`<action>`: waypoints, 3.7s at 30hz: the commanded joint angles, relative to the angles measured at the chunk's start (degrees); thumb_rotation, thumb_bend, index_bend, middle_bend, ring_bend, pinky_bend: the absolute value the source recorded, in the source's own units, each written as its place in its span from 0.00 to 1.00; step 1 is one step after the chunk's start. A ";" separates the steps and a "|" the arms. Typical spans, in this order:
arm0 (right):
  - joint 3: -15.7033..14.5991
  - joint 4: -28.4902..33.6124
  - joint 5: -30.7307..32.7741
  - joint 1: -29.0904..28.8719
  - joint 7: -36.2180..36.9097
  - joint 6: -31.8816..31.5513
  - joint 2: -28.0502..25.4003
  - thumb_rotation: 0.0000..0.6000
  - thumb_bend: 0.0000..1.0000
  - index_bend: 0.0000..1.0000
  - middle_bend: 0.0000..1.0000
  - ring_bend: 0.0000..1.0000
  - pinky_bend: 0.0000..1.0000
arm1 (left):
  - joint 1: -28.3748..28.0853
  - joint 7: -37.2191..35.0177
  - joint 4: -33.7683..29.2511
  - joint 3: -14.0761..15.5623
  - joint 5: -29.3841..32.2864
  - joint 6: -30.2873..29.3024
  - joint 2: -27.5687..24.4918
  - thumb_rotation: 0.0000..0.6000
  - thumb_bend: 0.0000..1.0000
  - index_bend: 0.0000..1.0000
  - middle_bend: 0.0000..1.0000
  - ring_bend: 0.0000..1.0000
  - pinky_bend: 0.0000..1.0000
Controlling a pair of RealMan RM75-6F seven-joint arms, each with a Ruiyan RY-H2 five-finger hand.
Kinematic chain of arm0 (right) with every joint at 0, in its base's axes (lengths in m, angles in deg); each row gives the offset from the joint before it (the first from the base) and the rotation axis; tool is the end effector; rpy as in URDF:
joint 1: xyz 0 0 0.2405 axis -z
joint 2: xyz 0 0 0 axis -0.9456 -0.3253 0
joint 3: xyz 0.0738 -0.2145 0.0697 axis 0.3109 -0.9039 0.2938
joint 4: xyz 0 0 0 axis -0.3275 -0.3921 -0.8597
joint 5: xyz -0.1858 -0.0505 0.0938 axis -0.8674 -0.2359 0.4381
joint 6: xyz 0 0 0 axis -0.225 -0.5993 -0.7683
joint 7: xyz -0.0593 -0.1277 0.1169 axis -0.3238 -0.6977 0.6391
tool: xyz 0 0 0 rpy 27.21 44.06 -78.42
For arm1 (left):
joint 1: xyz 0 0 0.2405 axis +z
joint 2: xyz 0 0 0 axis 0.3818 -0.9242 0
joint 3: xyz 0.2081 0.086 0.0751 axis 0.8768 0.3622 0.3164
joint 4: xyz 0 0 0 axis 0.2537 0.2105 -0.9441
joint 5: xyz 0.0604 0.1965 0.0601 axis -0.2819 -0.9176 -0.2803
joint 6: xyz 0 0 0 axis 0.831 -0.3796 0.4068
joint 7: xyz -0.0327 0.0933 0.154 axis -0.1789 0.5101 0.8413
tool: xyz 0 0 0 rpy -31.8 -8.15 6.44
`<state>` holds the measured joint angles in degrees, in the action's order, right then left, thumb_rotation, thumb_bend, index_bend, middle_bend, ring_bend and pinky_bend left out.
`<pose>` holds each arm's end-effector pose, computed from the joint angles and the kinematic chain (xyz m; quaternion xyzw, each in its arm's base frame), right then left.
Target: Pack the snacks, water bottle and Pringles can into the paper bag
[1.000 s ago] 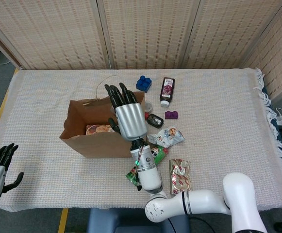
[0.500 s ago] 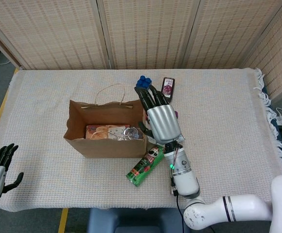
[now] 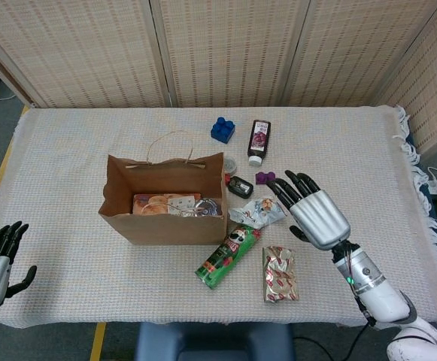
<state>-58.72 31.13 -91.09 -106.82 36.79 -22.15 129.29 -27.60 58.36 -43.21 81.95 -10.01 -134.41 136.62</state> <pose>-0.1011 -0.3038 0.1022 0.7827 -0.2119 0.3630 0.4590 -0.2991 0.2191 0.1436 -0.5992 -0.3791 -0.3772 0.5958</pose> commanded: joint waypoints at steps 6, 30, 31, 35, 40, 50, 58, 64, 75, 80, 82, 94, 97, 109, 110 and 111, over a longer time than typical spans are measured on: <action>-11.47 -8.96 -20.35 2.32 8.02 9.04 -1.55 1.00 0.07 0.00 0.10 0.01 0.12 | 0.06 0.47 -0.33 -0.16 0.40 -0.03 0.12 1.00 0.37 0.00 0.00 0.00 0.00; -11.67 -13.60 -14.35 1.90 -0.99 20.34 10.80 0.94 0.04 0.00 0.00 0.00 0.01 | 0.04 -1.64 0.12 0.07 -0.20 0.13 -0.26 1.00 0.37 0.00 0.00 0.00 0.00; -11.58 -13.78 -14.03 1.87 -1.46 20.49 11.30 0.93 0.03 0.00 0.00 0.00 0.00 | 0.04 -1.69 0.12 0.08 -0.22 0.13 -0.27 1.00 0.37 0.00 0.00 0.00 0.00; -11.22 -14.29 -12.22 1.77 -2.47 21.14 12.95 0.92 0.03 0.00 0.00 0.00 0.00 | 0.02 -2.05 0.19 0.13 -0.32 0.18 -0.34 1.00 0.37 0.00 0.00 0.00 0.00; -11.01 -15.57 -9.78 1.72 -4.86 21.71 14.56 0.92 0.03 0.00 0.00 0.00 0.00 | -0.03 -2.40 0.28 0.19 -0.46 0.27 -0.45 1.00 0.37 0.00 0.00 0.00 0.00; -11.07 -15.49 -5.06 1.91 -7.99 21.32 16.55 1.00 0.26 0.15 0.20 0.18 0.35 | 0.00 -2.75 0.36 0.22 -0.52 0.24 -0.49 1.00 0.37 0.00 0.00 0.00 0.00; -12.09 -14.87 -11.39 3.33 -1.36 15.78 13.52 1.00 0.49 0.60 0.57 0.62 0.78 | 0.00 -2.68 0.32 0.24 -0.52 0.23 -0.48 1.00 0.37 0.00 0.00 0.00 0.00; -9.82 -12.45 -13.38 5.27 5.06 8.01 8.81 1.00 0.49 0.60 0.57 0.62 0.78 | 0.02 -2.66 0.28 0.25 -0.55 0.19 -0.49 1.00 0.37 0.00 0.00 0.00 0.00; 5.47 -8.96 -6.61 8.51 12.11 -12.12 7.96 1.00 0.49 0.60 0.57 0.62 0.77 | -0.04 -2.23 0.17 0.21 -0.52 0.23 -0.44 1.00 0.37 0.00 0.00 0.00 0.00; 13.52 -5.65 -1.61 5.53 7.55 -16.50 13.07 1.00 0.49 0.60 0.57 0.62 0.76 | -0.10 -2.01 0.02 0.16 -0.39 0.33 -0.42 1.00 0.37 0.00 0.00 0.00 0.00; 16.32 -4.73 0.36 3.19 4.19 -17.02 15.76 1.00 0.49 0.60 0.57 0.62 0.76 | -0.11 -2.01 0.01 0.14 -0.36 0.35 -0.43 1.00 0.37 0.00 0.00 0.00 0.00; 24.31 -8.74 9.66 -13.73 -13.69 -14.78 33.39 1.00 0.49 0.60 0.57 0.61 0.75 | -0.12 -3.11 0.30 0.22 -0.51 0.41 -0.57 1.00 0.37 0.00 0.00 0.00 0.00; 25.38 -12.14 11.39 -17.73 -16.53 -16.09 39.39 1.00 0.49 0.59 0.57 0.61 0.75 | -0.11 -3.74 0.50 0.30 -0.69 0.41 -0.66 1.00 0.37 0.00 0.00 0.00 0.00; 25.40 -21.80 14.94 -25.43 -19.29 -16.58 50.92 1.00 0.48 0.56 0.57 0.59 0.74 | -0.09 -4.43 0.78 0.43 -0.90 0.42 -0.78 1.00 0.37 0.00 0.00 0.00 0.00; 25.11 -22.39 15.56 -25.63 -19.73 -16.47 51.47 1.00 0.48 0.55 0.57 0.59 0.74 | -0.09 -4.46 0.79 0.43 -0.91 0.41 -0.78 1.00 0.37 0.00 0.00 0.00 0.00; 24.96 -22.63 16.25 -25.70 -20.24 -16.39 51.79 1.00 0.48 0.53 0.57 0.57 0.72 | -0.09 -4.49 0.79 0.43 -0.91 0.41 -0.78 1.00 0.37 0.00 0.00 0.00 0.00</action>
<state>-33.41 9.04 -75.77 -132.17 17.29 -38.65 180.46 -27.69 53.86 -42.43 82.38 -10.92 -133.99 135.83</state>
